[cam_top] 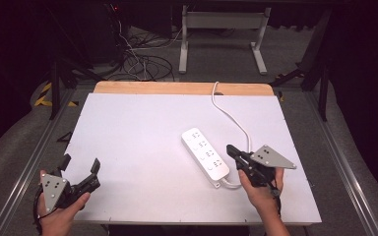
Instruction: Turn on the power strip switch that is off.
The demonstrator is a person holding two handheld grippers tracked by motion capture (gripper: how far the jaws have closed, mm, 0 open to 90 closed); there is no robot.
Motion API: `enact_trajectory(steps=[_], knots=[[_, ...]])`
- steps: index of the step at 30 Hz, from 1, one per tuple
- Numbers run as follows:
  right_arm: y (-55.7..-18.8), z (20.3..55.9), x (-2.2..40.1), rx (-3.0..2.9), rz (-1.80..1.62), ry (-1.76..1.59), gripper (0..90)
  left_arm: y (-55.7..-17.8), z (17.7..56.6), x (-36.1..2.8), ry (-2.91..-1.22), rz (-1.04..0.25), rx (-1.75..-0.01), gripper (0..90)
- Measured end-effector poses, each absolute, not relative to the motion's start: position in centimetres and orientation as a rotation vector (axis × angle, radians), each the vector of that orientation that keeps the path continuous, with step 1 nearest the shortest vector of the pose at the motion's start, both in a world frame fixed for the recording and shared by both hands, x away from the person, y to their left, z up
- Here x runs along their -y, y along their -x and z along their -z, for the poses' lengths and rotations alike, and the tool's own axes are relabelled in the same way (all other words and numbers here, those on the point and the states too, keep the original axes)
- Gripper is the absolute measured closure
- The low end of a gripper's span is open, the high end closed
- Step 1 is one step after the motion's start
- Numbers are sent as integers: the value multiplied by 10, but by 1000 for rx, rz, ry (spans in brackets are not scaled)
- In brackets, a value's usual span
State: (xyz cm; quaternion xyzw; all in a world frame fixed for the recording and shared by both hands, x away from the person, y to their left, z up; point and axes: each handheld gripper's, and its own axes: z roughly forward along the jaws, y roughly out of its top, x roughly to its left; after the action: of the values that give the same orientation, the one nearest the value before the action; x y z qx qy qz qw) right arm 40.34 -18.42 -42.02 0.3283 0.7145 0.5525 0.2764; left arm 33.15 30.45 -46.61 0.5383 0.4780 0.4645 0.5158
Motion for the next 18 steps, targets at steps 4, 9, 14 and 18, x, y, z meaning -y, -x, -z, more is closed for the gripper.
enact_trajectory(steps=[4, 9, 14, 18], knots=[[-398, 418, 202, -1866, -1492, -912, 900, -332, 466, -304, -1292, -1115, -1148, 131], [-391, 415, 221, -1795, -1517, -925, 900, -332, 466, -305, -1293, -1118, -1146, 132], [-392, 418, 236, -1714, -1552, -961, 748, -332, 466, -305, -1292, -1119, -1145, 132], [-393, 420, 239, -1710, -1531, -942, 653, -332, 466, -305, -1291, -1115, -1147, 132]])
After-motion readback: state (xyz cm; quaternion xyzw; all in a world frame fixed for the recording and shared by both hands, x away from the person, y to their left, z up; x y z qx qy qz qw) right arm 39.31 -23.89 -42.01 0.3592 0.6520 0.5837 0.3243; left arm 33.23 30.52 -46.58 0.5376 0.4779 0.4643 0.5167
